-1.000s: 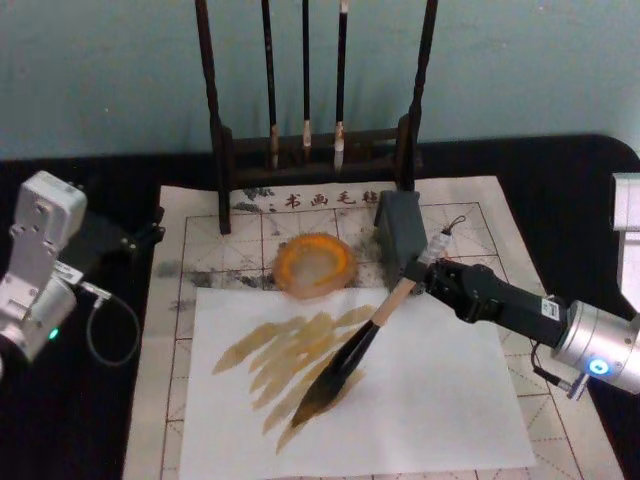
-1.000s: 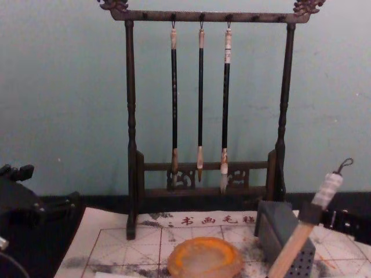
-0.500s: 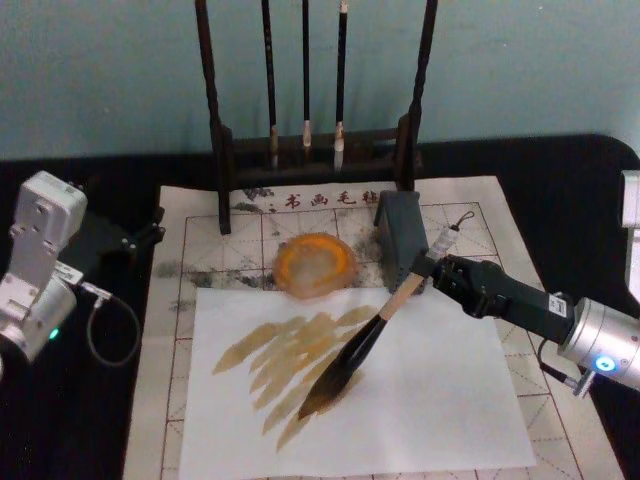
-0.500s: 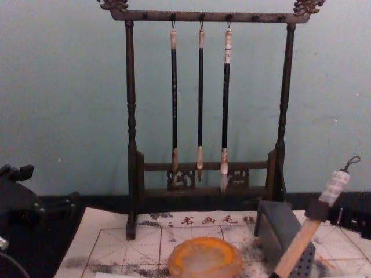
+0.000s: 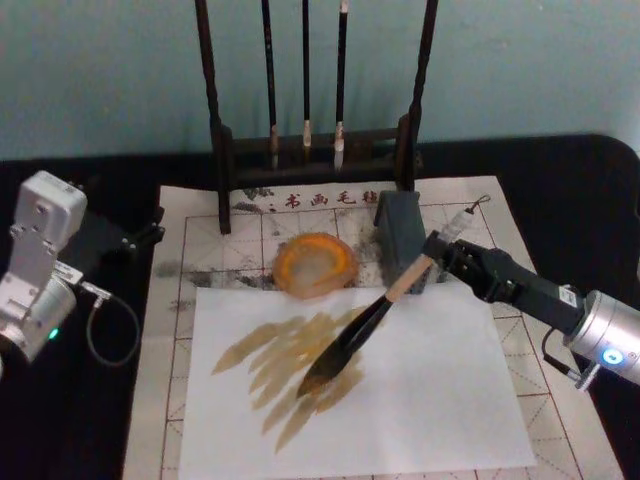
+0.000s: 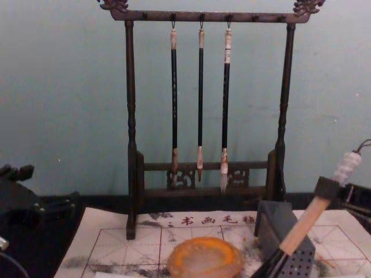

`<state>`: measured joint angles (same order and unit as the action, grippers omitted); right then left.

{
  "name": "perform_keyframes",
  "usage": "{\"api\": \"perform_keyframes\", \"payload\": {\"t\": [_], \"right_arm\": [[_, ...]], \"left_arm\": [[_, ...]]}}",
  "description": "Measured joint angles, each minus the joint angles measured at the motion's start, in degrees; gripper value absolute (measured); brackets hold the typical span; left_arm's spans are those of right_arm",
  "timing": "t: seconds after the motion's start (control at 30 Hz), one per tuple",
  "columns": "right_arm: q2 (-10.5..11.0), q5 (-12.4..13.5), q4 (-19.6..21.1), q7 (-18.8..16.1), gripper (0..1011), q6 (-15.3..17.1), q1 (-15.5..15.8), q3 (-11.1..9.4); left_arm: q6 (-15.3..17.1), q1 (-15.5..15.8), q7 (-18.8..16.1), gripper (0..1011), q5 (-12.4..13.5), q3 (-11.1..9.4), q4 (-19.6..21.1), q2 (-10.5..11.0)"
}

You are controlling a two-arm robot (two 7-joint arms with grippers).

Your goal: Pick up the brush from the inkstone, write on the paper, then place the brush back to its original position.

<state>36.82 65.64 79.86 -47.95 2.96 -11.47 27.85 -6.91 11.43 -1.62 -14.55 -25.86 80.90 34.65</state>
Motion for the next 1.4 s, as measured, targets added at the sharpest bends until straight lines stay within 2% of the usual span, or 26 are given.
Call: {"api": "perform_keyframes", "payload": {"t": [0.47, 0.8, 1.03, 1.17, 1.4], "right_arm": [[-0.71, 1.02, -0.14, 1.01, 175, -0.48, 0.16, -0.48], [-2.32, 1.85, -0.55, 3.7, 175, -0.73, 0.29, -1.05], [-4.26, 2.66, -1.57, 6.42, 175, -1.04, 0.01, -1.65], [-6.17, 3.3, -3.17, 8.23, 175, -1.39, -0.68, -2.15], [-9.08, 2.95, -5.95, 10.38, 175, -2.74, -2.18, -2.6]], "left_arm": [[0.0, 0.0, 0.0, 1001, 0.0, 0.0, 0.0, 0.0], [0.0, 0.0, 0.0, 1001, 0.0, 0.0, 0.0, 0.0], [0.0, 0.0, 0.0, 1001, 0.0, 0.0, 0.0, 0.0], [0.0, 0.0, 0.0, 1001, 0.0, 0.0, 0.0, 0.0], [0.0, 0.0, 0.0, 1001, 0.0, 0.0, 0.0, 0.0]]}}
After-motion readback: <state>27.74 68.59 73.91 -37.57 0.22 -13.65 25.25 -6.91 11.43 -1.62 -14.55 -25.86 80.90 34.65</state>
